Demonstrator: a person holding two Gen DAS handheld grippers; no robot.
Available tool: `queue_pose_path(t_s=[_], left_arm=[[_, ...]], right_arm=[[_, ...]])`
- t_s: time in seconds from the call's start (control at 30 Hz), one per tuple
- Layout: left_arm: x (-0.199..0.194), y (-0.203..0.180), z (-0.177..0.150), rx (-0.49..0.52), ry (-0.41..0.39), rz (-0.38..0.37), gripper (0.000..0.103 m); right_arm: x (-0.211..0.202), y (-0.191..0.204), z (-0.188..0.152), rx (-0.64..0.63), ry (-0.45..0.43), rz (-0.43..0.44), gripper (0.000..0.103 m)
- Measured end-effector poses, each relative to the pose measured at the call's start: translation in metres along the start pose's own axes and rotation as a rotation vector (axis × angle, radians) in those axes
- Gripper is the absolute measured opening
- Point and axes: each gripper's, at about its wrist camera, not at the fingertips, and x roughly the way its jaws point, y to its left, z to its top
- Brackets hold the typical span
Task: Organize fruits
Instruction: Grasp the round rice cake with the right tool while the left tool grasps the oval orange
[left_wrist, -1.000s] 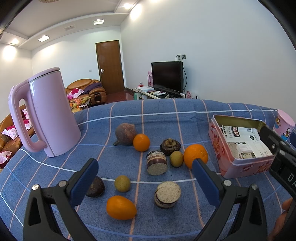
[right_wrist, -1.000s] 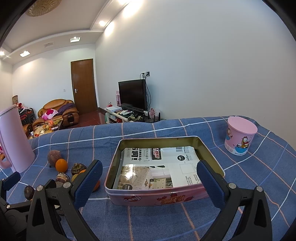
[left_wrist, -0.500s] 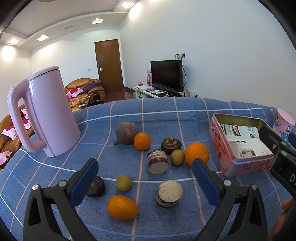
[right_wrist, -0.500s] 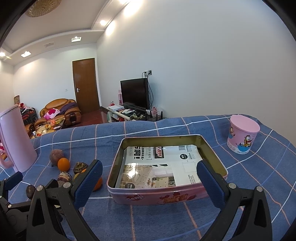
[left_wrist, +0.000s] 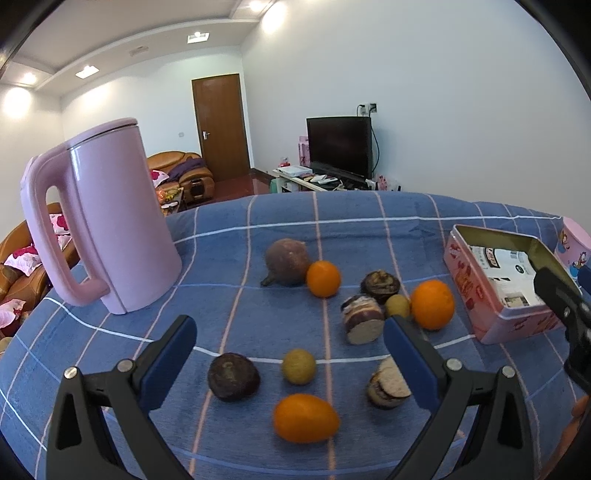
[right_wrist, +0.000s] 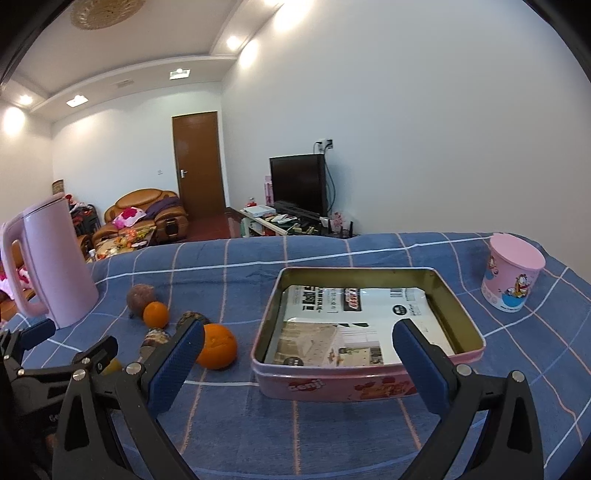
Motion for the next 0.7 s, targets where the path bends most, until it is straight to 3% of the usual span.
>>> queue_pose_path(t_s=[0.3, 0.47, 0.5, 0.6, 0.7], left_arm=[[0.006, 0.023, 0.004, 0.004, 0.015, 0.006, 0.103], [0.011, 0.048, 0.010, 0.005, 0.025, 0.063, 0.103], [0.012, 0.056, 0.011, -0.007, 0.025, 0.096, 0.103], [0.015, 0.076, 0.012, -0.063, 0.039, 0.131, 0.103], [0.019, 0.091, 0.012, -0.107, 0.071, 0.087, 0.103]], right_arm=[[0.005, 0.022, -0.006, -0.066, 0.055, 0.099, 0.102], [0.013, 0.042, -0.014, -0.073, 0.168, 0.224, 0.101], [0.013, 0.049, -0.016, -0.075, 0.195, 0.257, 0.098], [0.019, 0.069, -0.021, -0.104, 0.258, 0.327, 0.076], [0.025, 0.092, -0.026, -0.155, 0.295, 0.336, 0.074]])
